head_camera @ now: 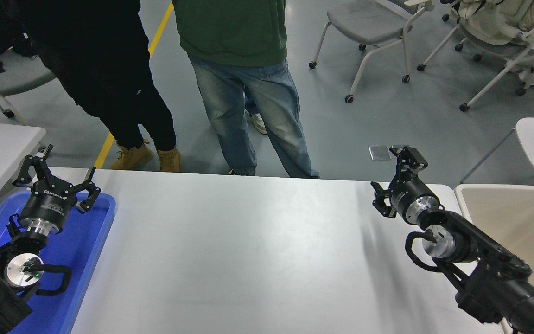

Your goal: Clean the table surface

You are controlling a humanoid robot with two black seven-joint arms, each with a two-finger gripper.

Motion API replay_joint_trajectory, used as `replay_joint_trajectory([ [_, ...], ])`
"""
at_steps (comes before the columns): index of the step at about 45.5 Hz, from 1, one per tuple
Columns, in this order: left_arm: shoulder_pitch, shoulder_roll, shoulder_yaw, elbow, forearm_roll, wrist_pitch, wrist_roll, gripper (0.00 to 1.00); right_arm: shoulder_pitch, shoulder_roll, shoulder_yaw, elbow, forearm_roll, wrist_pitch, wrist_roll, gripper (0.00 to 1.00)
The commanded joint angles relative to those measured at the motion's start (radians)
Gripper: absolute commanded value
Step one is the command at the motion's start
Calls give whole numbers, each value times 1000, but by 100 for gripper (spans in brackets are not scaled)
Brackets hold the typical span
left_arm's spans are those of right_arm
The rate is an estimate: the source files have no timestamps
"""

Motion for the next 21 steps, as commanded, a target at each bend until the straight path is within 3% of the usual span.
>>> replay_joint_trajectory([
  [1,0,0,0,1,0,0,0,100,0,90,14,-45,3,-2,36,100],
  [21,0,0,0,0,0,0,0,100,6,92,14,-64,3,-5,46,100],
])
